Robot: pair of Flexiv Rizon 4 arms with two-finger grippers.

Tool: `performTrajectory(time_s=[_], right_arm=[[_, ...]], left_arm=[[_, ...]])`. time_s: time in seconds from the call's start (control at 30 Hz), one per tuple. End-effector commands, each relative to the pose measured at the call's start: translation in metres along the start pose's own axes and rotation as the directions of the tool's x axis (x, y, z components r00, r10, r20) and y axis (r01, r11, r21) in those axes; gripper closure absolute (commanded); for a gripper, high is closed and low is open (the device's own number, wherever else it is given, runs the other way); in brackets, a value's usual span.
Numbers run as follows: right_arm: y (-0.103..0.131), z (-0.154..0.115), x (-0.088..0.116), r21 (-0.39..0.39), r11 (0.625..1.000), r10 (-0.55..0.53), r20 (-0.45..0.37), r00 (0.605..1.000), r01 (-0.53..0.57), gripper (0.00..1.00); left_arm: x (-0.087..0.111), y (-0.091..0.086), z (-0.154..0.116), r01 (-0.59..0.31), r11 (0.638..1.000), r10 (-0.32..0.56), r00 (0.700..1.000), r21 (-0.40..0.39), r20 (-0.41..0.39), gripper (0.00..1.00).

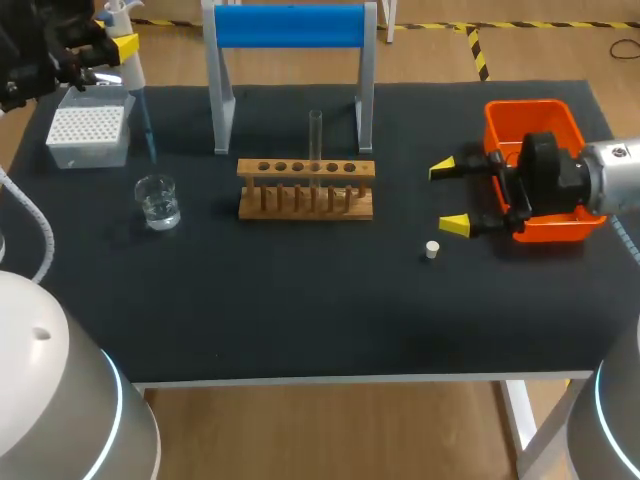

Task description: Invert the test tube, pick up the pipette, mount the tip to pipette, aspirate from beaker and dispense into the tube, eject the tip, return the pipette, and cap with the stopper.

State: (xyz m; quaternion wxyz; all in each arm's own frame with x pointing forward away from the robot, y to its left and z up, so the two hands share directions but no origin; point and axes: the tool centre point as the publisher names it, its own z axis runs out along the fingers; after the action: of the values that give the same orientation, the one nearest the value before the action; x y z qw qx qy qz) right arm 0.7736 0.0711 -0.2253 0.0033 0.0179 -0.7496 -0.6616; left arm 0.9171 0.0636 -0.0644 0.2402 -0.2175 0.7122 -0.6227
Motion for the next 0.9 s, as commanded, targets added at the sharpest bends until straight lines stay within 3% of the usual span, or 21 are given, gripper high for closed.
performTrajectory(time_s=[0.03, 0.9], right_arm=[[0.001, -0.001, 0.001, 0.002, 1.000, 0.000, 0.000, 1.000, 0.000, 0.00], [0.001, -0.001, 0.001, 0.002, 1.000, 0.000, 0.000, 1.000, 0.000, 0.00]], left_arm=[[-0.001, 0.002, -0.001, 0.000, 1.000, 0.000, 1.000, 0.014, 0.010, 1.00], [0.002, 0.001, -0.011, 0.001, 1.000, -0.002, 0.999, 0.022, 0.040, 1.00]])
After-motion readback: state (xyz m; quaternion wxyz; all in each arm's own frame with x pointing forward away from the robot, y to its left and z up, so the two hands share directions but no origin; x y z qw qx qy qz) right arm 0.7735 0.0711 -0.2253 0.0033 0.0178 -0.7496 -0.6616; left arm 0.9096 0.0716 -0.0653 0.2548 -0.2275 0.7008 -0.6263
